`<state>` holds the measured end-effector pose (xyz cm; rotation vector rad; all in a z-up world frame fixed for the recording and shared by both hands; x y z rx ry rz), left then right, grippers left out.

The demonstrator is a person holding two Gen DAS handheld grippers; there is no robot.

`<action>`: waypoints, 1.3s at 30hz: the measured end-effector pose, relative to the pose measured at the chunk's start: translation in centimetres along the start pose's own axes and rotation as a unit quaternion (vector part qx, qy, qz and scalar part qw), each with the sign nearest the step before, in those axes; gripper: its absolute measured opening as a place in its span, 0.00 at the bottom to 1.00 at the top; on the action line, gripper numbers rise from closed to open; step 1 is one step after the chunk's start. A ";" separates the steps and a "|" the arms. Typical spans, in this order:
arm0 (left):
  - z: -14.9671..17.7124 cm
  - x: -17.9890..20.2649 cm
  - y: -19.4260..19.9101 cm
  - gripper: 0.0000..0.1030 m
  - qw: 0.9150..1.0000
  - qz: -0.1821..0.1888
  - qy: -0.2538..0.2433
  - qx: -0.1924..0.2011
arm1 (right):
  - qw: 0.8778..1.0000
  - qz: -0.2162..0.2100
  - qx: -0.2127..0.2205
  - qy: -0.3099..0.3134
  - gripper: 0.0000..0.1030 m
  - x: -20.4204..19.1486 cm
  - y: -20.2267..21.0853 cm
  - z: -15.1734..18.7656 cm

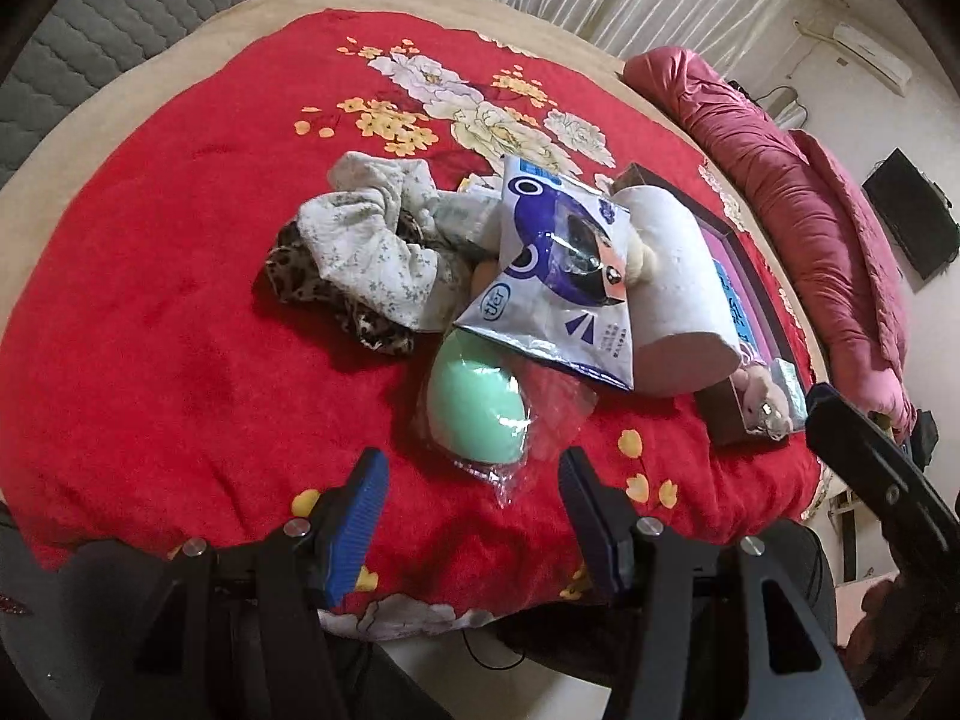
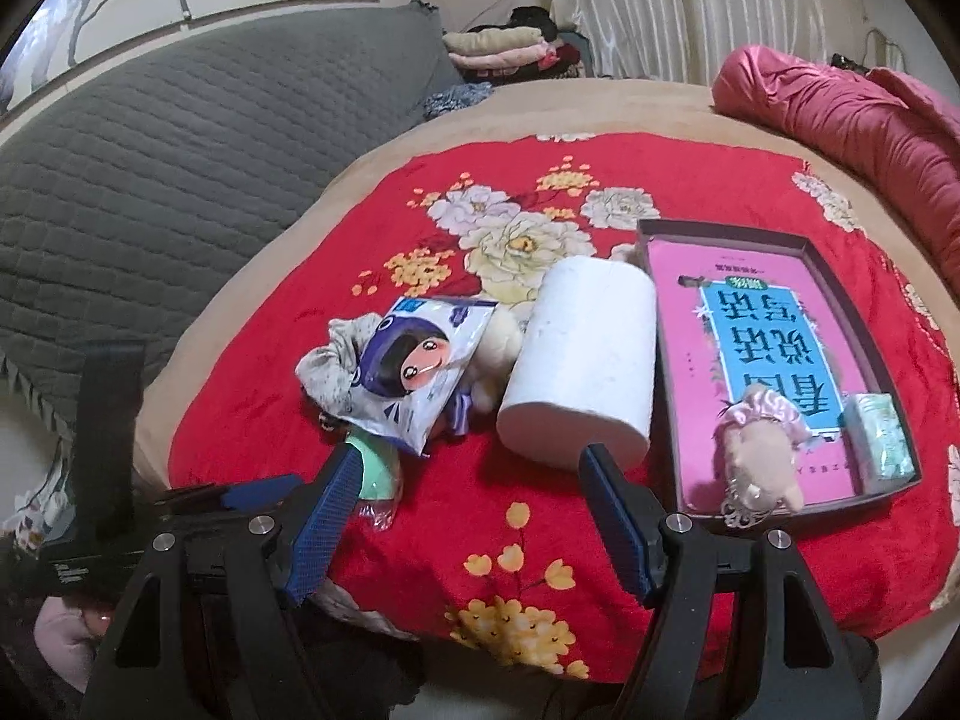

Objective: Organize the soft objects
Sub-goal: 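Move the left tool back to the pile while the right tool grasps the cartoon-face packet, then grasp the green sponge egg with the left tool while the right tool lifts the packet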

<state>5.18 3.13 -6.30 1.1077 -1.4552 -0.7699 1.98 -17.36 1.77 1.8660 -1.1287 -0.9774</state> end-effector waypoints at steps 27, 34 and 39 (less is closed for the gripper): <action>-2.7 -0.9 -3.6 0.57 0.999 0.054 0.010 -0.003 | 0.996 -0.024 -0.084 -0.009 0.74 -3.5 -8.7 -6.3; -2.6 -1.0 -3.7 0.57 0.999 0.052 0.007 -0.001 | 0.996 -0.008 -0.081 -0.024 0.74 -4.3 -9.7 -7.4; -2.6 -1.4 -3.8 0.57 0.998 0.060 0.013 -0.002 | 0.996 0.013 -0.087 -0.028 0.74 -4.5 -10.5 -7.6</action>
Point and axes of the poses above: each gripper's, at about its wrist camera, not at the fingertips, and y roughly against the way its jaws point, x to its right, z to its underside, the point moved 2 cm from there along -y, roughly the way its jaws point, and after that the axes turned 15 degrees about -x, right-handed, at the moved point
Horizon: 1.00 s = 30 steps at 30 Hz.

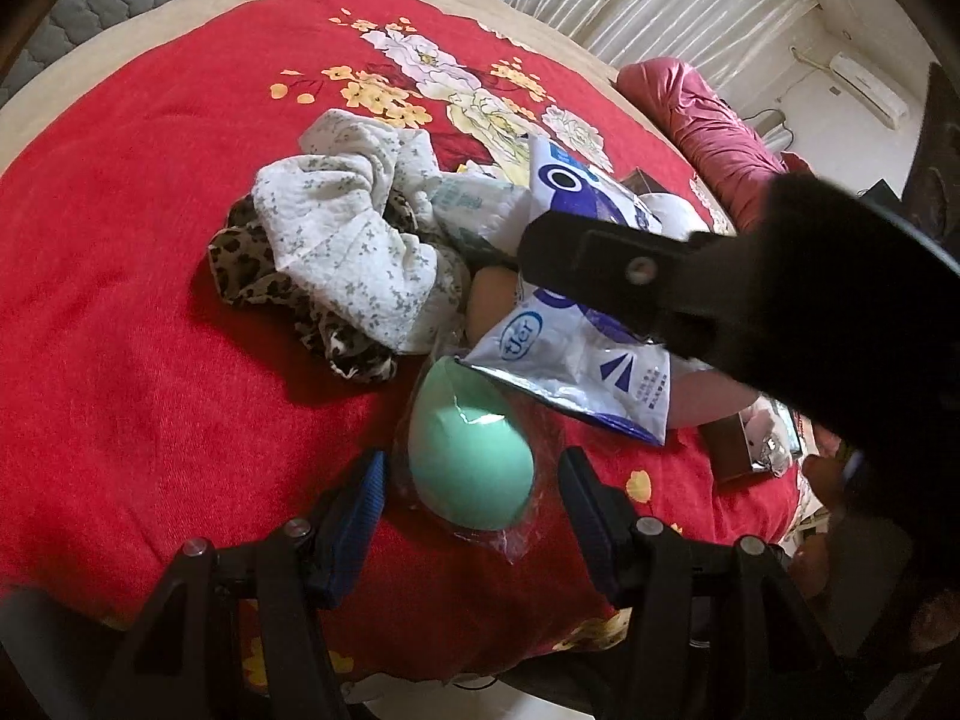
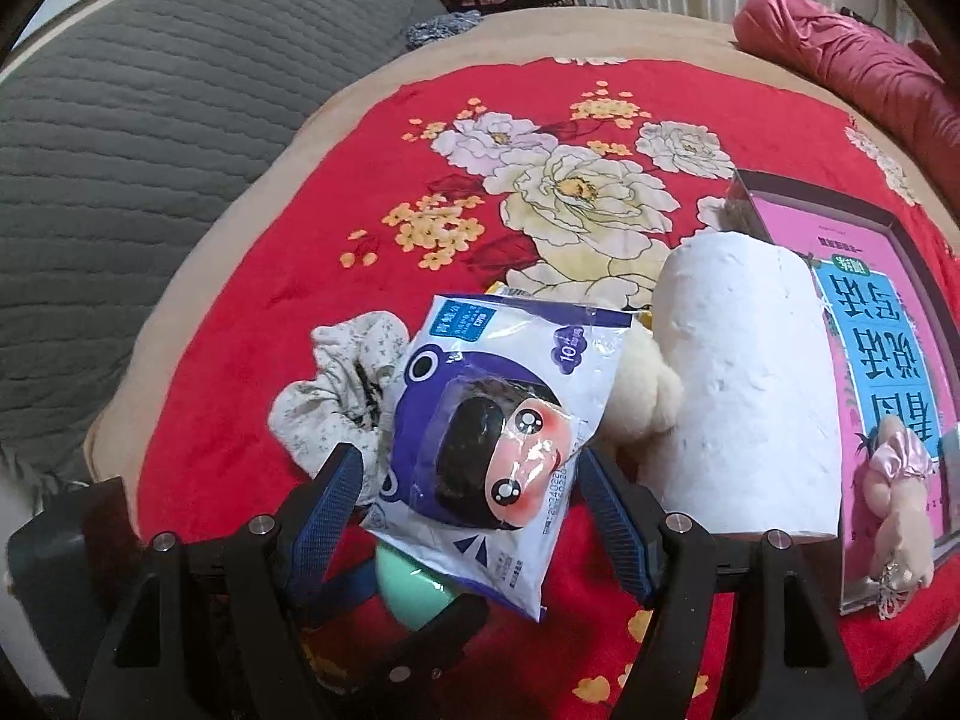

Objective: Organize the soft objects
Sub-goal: 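Grasp the green sponge egg with the left tool while the right tool lifts the packet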

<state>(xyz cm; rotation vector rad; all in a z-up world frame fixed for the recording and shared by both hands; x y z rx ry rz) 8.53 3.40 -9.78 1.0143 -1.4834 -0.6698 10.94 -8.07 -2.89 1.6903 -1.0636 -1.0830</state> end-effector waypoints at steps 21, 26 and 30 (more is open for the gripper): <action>0.1 0.0 -0.2 0.57 1.000 -0.009 -0.007 0.002 | 0.999 0.017 0.021 0.024 0.49 -0.1 -0.3 0.7; -0.2 0.0 -0.3 0.57 1.000 -0.011 -0.009 0.003 | 0.999 0.000 0.035 0.024 0.48 0.3 1.2 1.4; -0.1 0.0 -0.4 0.57 1.000 -0.013 -0.009 0.002 | 0.998 -0.026 0.060 0.018 0.48 1.2 3.5 2.0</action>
Point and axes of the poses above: each gripper's, at about its wrist camera, not at the fingertips, and y roughly against the way its jaws point, x to its right, z to its underside, the point moved 2 cm from there along -y, roughly the way its jaws point, and after that the axes turned 15 degrees about -x, right-handed, at the moved point
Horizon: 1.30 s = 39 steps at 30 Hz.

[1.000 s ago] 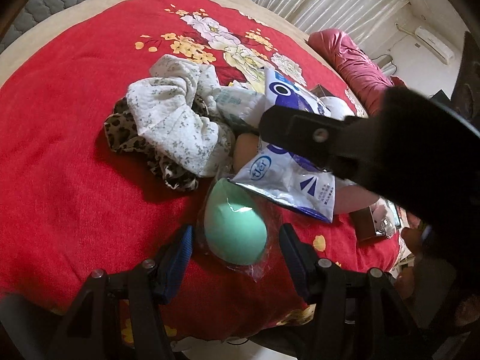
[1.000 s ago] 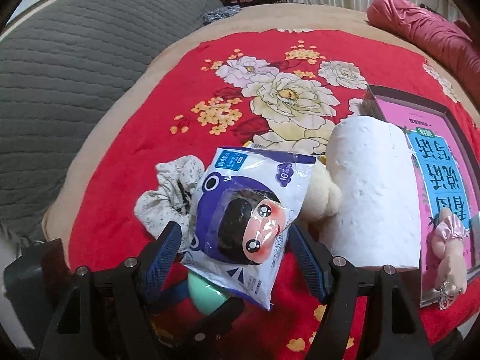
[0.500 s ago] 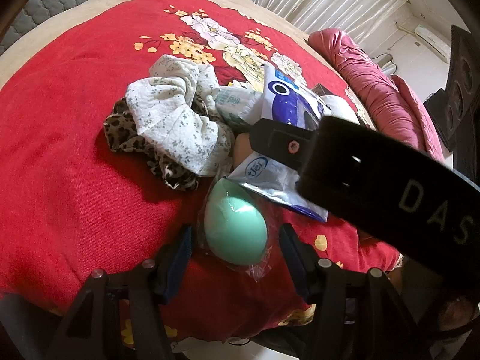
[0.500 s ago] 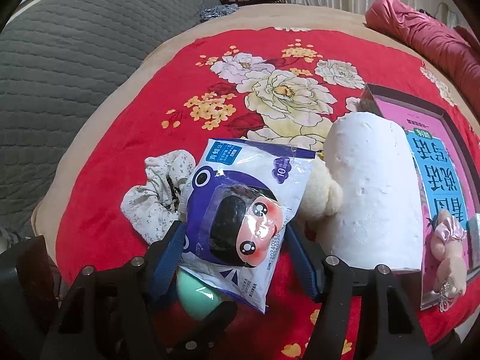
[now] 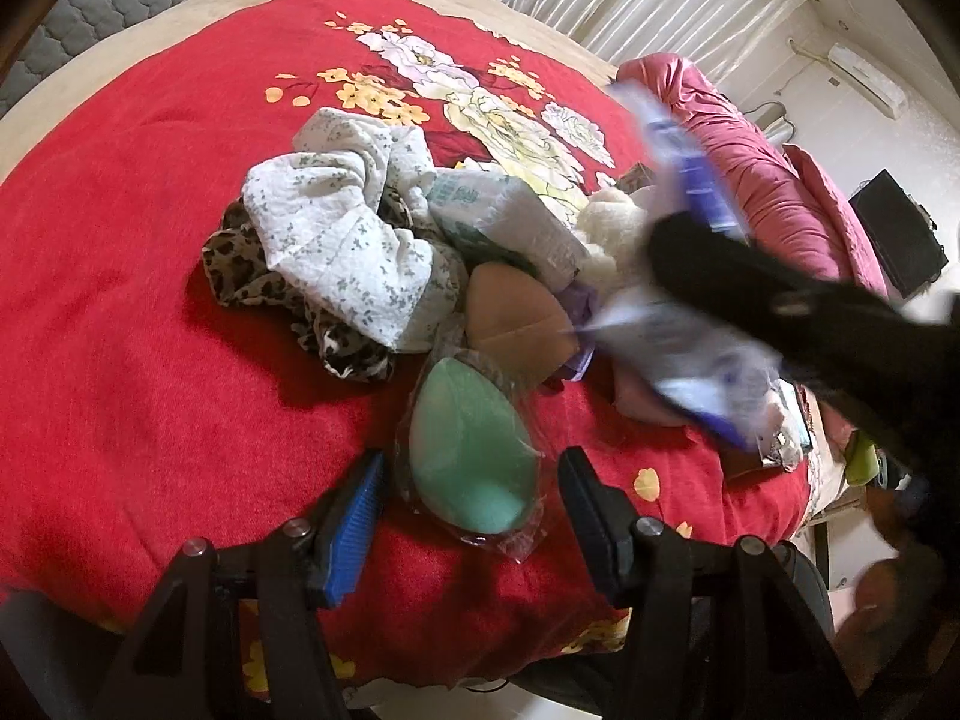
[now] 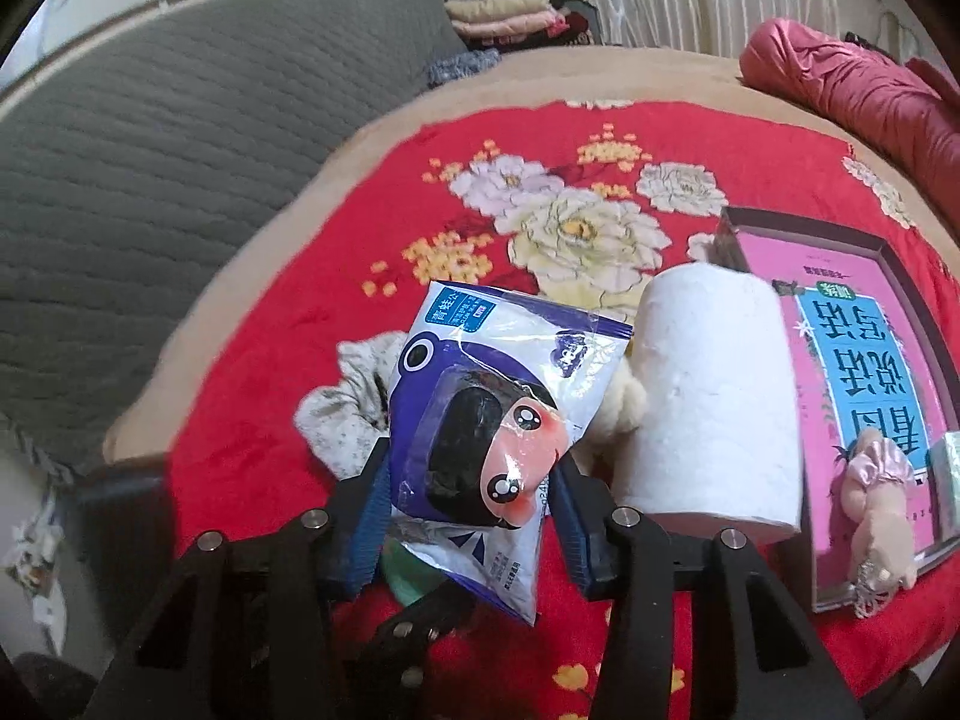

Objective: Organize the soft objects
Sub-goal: 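Grasp the green sponge egg with the left tool while the right tool lifts the packet, then carry the sponge egg with the left tool while the right tool carries the packet to the tray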

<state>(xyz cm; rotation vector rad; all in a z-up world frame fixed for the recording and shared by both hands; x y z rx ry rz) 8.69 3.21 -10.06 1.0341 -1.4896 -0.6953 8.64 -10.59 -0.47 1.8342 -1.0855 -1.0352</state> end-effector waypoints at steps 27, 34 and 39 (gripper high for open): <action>1.6 3.1 1.6 0.44 0.999 -0.038 -0.025 0.014 | 0.995 0.027 0.071 -0.056 0.48 8.4 7.2 3.6; 1.9 3.6 3.5 0.44 0.998 -0.046 -0.026 0.033 | 0.994 0.032 0.085 -0.057 0.48 9.6 7.9 4.5; 2.0 5.7 5.2 0.44 0.996 -0.049 -0.049 0.051 | 0.991 0.042 0.105 -0.068 0.48 11.1 9.0 5.1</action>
Point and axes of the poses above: each gripper's, at about its wrist camera, not at the fingertips, and y roughly against the way its jaws point, x to its right, z to its underside, the point moved 2 cm from there along -y, roughly the way its jaws point, and after that the axes turned 15 degrees about -x, right-handed, at the moved point
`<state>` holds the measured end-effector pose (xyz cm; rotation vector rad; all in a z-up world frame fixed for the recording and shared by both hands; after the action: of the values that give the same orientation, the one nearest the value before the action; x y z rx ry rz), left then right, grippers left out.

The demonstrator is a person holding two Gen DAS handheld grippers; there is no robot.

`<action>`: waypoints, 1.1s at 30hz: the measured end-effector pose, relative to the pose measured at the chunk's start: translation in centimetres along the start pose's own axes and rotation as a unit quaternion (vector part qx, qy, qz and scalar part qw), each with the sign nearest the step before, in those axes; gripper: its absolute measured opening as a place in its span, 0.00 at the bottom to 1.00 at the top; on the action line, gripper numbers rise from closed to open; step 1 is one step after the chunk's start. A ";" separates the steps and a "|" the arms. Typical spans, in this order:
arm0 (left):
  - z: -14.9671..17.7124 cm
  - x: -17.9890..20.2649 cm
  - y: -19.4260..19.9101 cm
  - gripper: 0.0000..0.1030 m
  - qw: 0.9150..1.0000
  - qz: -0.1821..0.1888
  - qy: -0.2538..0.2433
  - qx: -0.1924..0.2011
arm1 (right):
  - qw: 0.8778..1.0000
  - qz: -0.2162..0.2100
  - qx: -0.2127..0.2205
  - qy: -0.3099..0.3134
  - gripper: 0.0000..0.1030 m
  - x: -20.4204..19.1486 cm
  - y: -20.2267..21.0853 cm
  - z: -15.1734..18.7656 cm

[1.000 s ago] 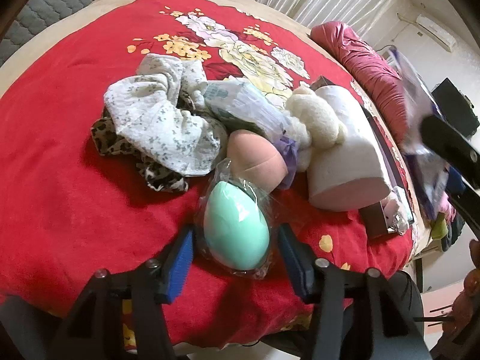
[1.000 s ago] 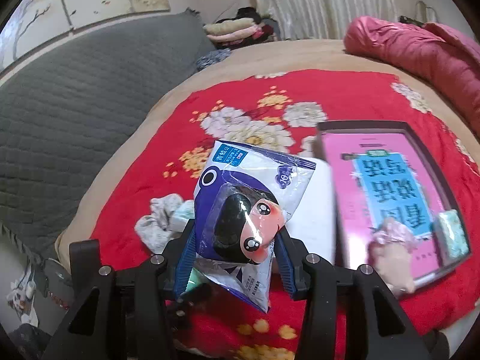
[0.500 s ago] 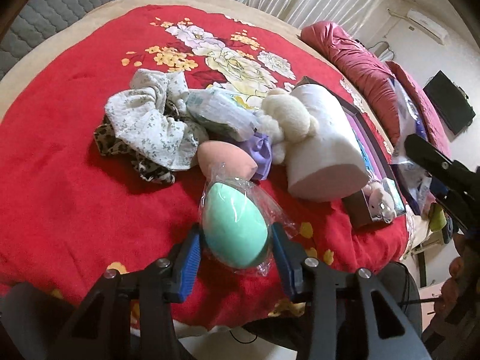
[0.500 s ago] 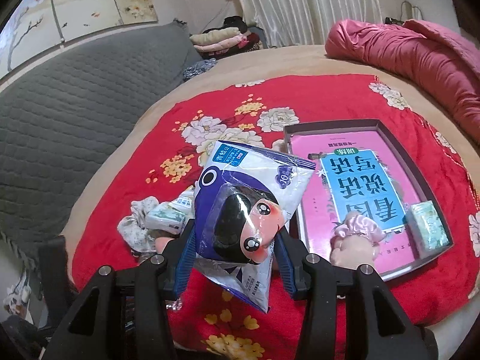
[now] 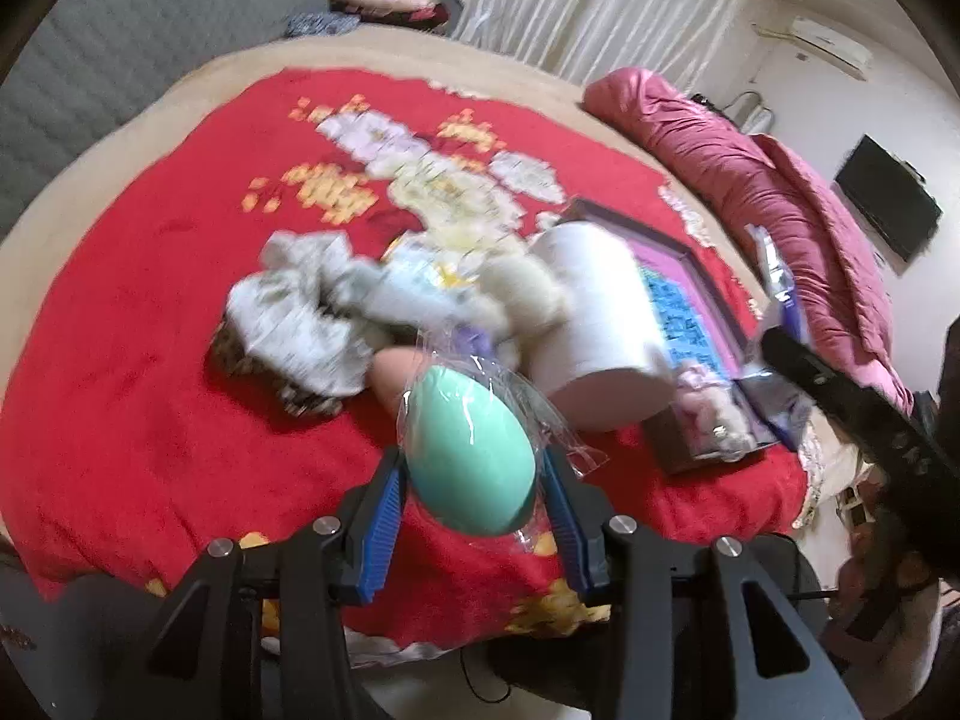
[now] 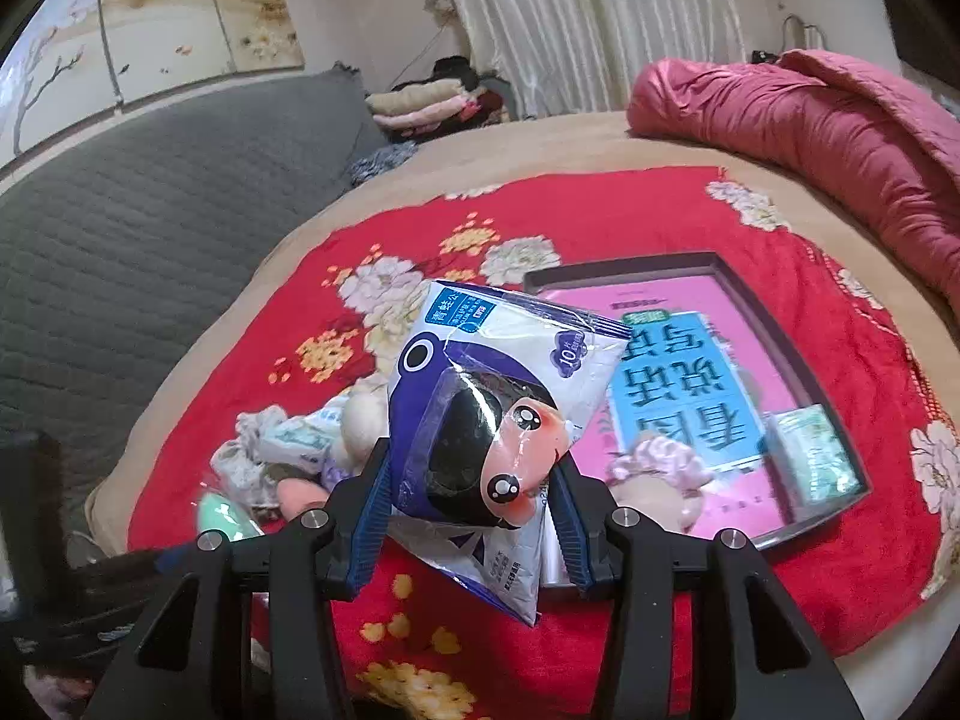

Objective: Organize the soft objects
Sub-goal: 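Carry the sponge egg with the left tool while the right tool carries the packet to the tray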

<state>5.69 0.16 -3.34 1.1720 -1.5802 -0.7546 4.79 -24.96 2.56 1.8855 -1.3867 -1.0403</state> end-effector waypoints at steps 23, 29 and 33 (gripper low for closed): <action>-1.3 12.7 1.6 0.44 0.992 0.017 -0.124 0.020 | 0.987 0.111 0.101 -0.051 0.48 7.6 5.1 0.5; -1.8 13.8 1.1 0.44 0.990 0.019 -0.135 0.020 | 0.985 0.125 0.098 -0.070 0.48 9.4 4.7 0.8; -2.7 14.6 0.3 0.44 0.990 0.019 -0.142 0.014 | 0.983 0.133 0.098 -0.077 0.48 10.2 4.4 0.9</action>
<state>7.52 -13.20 2.80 1.0881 -1.8467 -0.9070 3.39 -36.01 3.11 1.7167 -1.8333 -0.9616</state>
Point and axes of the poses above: each gripper's, at about its wrist camera, not at the fingertips, and y roughly against the way its jaws point, x to its right, z to its underside, the point moved 2 cm from there along -y, roughly the way its jaws point, and after that the axes turned 15 degrees about -x, right-handed, at the moved point
